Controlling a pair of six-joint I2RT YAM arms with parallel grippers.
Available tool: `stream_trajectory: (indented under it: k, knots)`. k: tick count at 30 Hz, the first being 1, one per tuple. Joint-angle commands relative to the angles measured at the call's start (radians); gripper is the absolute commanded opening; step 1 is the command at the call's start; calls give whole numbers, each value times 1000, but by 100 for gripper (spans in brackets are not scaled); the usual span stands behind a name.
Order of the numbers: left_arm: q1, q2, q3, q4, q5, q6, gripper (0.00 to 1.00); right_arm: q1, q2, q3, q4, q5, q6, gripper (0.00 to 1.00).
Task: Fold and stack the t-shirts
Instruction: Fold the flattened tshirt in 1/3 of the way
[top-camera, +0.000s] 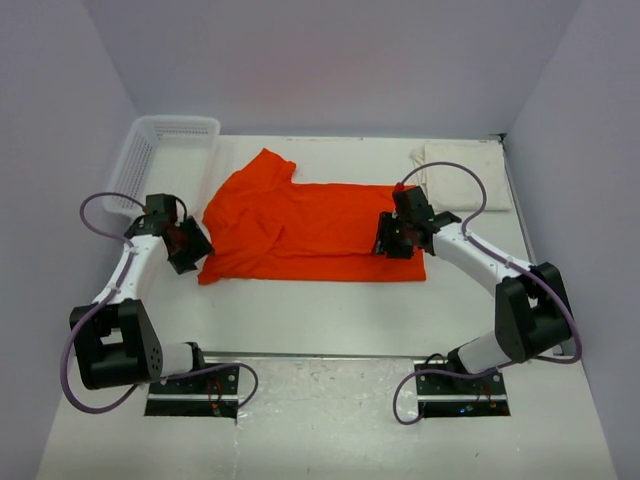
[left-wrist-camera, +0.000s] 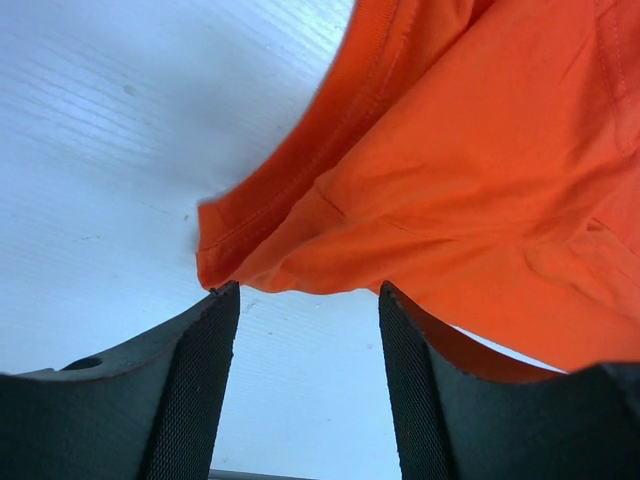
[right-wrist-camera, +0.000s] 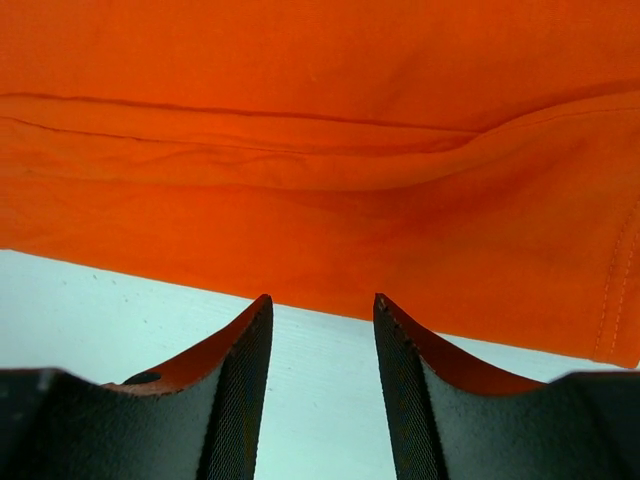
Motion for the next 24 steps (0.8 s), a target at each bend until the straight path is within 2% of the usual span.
stream_trajectory:
  k: [1, 6, 8, 10, 13, 15, 18, 19, 22, 24]
  knots:
    - [8, -22, -19, -15, -60, -14, 59, 12, -14, -8, 46, -39, 6, 46]
    - [8, 24, -29, 1, -94, -2, 52, 26, -8, -11, 63, -47, 8, 33]
    - [8, 39, -30, 12, -94, 6, 45, 38, 0, -5, 65, -45, 5, 25]
    - [8, 50, -30, 18, -137, 14, 45, 43, 15, 4, 65, -42, 2, 24]
    - [7, 59, -33, 28, -166, 18, 55, 53, 35, 19, 57, -33, -3, 25]
    - [8, 68, -44, 36, -163, 21, 55, 56, 38, 26, 56, -31, -3, 25]
    - [8, 96, -52, 58, -148, 32, 51, 59, 40, 36, 54, -33, -3, 25]
    - [8, 102, -55, 70, -146, 34, 44, 60, 43, 39, 52, -31, 0, 25]
    - [8, 130, -61, 91, -129, 38, 33, 78, 49, 47, 52, -31, 5, 24]
    - [8, 148, -62, 100, -119, 40, 31, 84, 55, 50, 52, -28, 5, 24]
